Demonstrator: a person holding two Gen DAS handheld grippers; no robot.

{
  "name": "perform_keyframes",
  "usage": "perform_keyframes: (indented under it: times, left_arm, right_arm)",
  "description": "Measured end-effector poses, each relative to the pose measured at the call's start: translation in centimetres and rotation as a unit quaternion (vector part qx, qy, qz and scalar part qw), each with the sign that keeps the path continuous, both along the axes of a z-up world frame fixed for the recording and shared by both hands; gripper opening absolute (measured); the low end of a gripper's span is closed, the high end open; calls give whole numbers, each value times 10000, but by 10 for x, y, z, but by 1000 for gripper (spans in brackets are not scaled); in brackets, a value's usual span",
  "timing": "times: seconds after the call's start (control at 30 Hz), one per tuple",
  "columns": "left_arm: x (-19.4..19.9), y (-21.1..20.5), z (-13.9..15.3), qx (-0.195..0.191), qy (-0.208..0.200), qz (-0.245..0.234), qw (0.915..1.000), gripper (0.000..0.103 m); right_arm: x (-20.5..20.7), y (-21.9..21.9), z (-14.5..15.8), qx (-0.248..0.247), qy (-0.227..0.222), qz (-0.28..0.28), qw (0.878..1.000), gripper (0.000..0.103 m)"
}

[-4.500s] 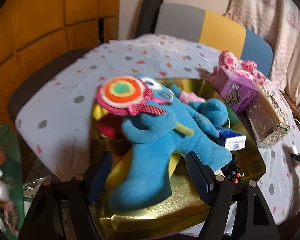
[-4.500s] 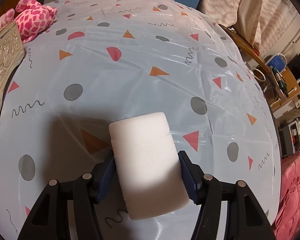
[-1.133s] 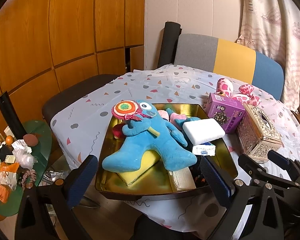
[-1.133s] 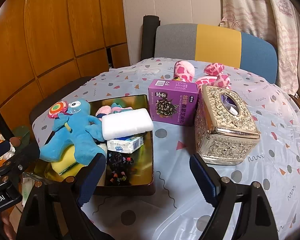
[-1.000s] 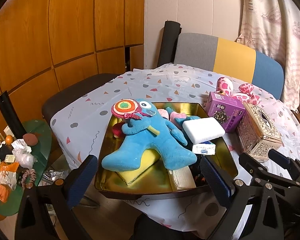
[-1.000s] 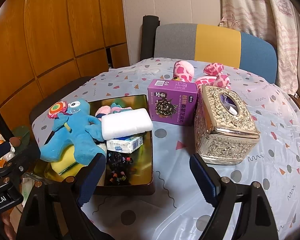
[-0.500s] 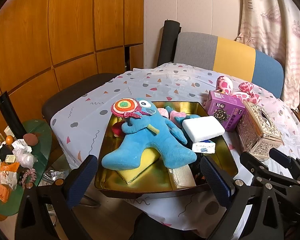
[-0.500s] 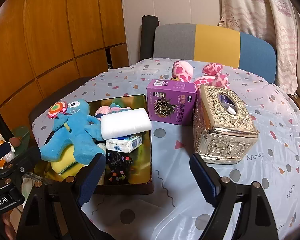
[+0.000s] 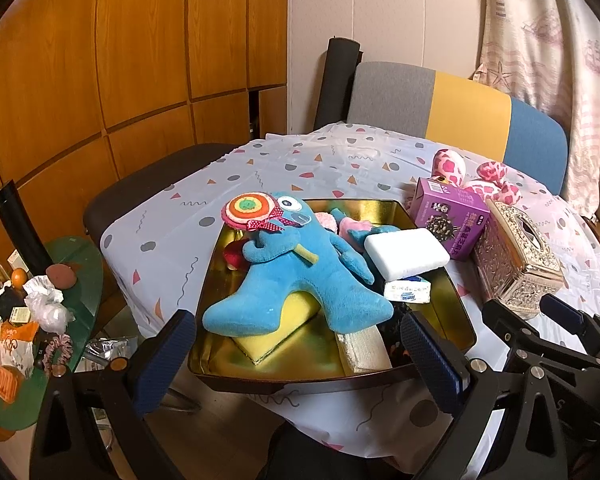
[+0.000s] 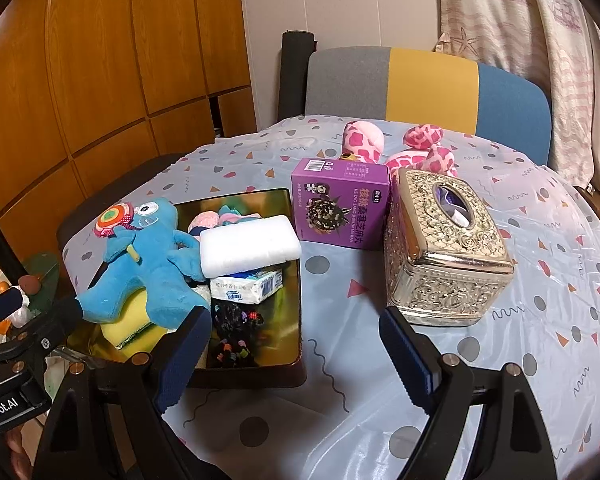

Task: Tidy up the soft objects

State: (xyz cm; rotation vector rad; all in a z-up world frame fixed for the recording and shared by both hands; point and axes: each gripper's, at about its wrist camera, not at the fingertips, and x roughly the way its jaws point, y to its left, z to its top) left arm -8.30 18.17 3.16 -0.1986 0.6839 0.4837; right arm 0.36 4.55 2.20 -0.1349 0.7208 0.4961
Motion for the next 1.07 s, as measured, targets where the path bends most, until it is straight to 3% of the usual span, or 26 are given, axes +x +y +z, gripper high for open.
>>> perform_keyframes:
  times: [0.8,1.03,1.07]
  left_arm:
    - [0,-2,0,38,50,-57,10000,103]
    - [-2,-11,3,399,-144,-153,9990,101]
    - [0,-11,3,291,-161,-252,9991,102]
  right_arm:
    - [0,-5,-2,9,22,-69,10000,87]
    - [4,-15,-4,25,42,-215,9998,87]
    - [6,-20,-5,9,44,-305,9995,87]
